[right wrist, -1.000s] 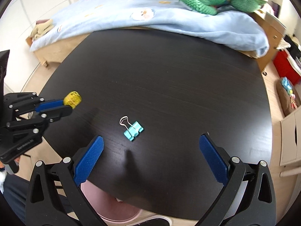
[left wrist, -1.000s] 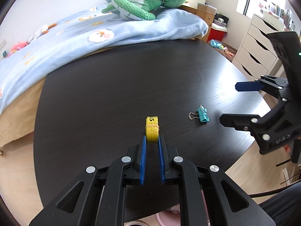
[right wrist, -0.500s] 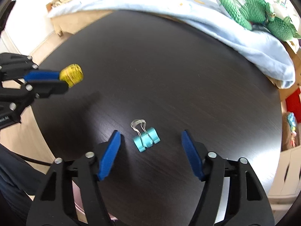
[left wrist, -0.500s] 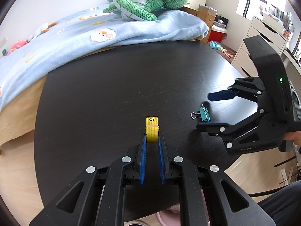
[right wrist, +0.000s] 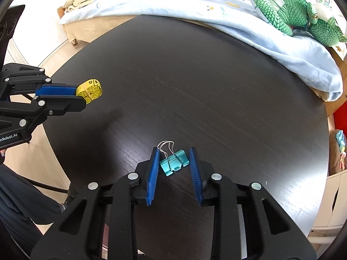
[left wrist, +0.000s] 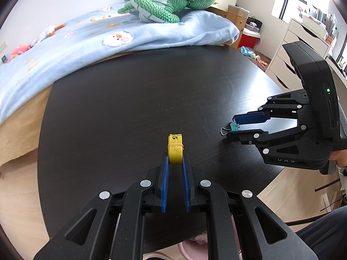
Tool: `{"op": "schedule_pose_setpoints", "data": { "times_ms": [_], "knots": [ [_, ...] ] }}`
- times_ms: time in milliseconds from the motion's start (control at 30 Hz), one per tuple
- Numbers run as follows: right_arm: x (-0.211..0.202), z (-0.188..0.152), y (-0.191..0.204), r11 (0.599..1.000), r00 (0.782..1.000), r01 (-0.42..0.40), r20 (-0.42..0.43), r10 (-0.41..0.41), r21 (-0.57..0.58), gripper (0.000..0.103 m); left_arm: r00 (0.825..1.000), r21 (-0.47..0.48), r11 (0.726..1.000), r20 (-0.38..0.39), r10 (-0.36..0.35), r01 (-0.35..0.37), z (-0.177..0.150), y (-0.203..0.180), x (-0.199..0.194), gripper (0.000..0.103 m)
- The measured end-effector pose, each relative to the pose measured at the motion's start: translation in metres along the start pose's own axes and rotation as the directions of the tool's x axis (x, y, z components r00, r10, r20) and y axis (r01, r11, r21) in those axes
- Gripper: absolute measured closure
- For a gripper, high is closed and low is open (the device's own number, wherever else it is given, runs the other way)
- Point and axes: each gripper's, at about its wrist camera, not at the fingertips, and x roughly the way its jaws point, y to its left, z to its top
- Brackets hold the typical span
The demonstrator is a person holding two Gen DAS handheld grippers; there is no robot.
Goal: Collect trash
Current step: 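Carry both items over the wastebasket and open the right tool to drop the clip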
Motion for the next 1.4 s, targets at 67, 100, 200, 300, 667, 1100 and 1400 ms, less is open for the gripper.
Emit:
{"op": "schedule_pose_setpoints", "data": {
  "times_ms": [67, 100, 200, 300, 667, 1100, 1400],
  "knots": [
    [-0.002, -0.002, -0.001, 1.0, 1.0, 0.01, -0.002, -0.01, 0.007, 0.075, 1.0, 0.001, 1.0, 0.0, -0.001, 0.001, 0.0, 0.0, 0.0, 0.091],
    [-0.003, -0.004, -0.001, 1.0, 1.0, 0.012, -0.001, -0.012, 0.011, 0.075, 1.0, 0.003, 1.0, 0.0, 0.0, 0.0, 0.0, 0.0, 0.0, 0.091],
    [-0.015, -0.008, -0.001, 0.999, 1.0, 0.021, 0.013, -0.022, 0.032, 0.075, 1.0, 0.009, 1.0, 0.003, 0.002, -0.002, -0.002, -0.001, -0.003, 0.091],
    [-0.034, -0.013, 0.002, 0.998, 0.999, 0.027, 0.041, -0.03, 0.063, 0.075, 1.0, 0.021, 1.0, 0.015, 0.009, -0.009, -0.004, -0.004, -0.011, 0.091],
    [-0.106, -0.036, 0.04, 0.995, 0.989, 0.032, 0.141, -0.046, 0.099, 0.075, 0.998, 0.098, 0.995, 0.061, -0.006, 0.0, -0.021, -0.038, -0.053, 0.091],
    [-0.141, -0.09, 0.092, 0.997, 0.985, -0.029, 0.171, 0.016, 0.073, 0.075, 0.993, 0.119, 0.993, 0.111, -0.029, 0.016, -0.063, -0.062, -0.101, 0.091],
    [-0.121, -0.111, 0.11, 0.996, 0.99, -0.072, 0.128, 0.064, 0.056, 0.075, 0.993, 0.089, 0.995, 0.105, -0.049, 0.039, -0.09, -0.057, -0.097, 0.091]
  ]
}}
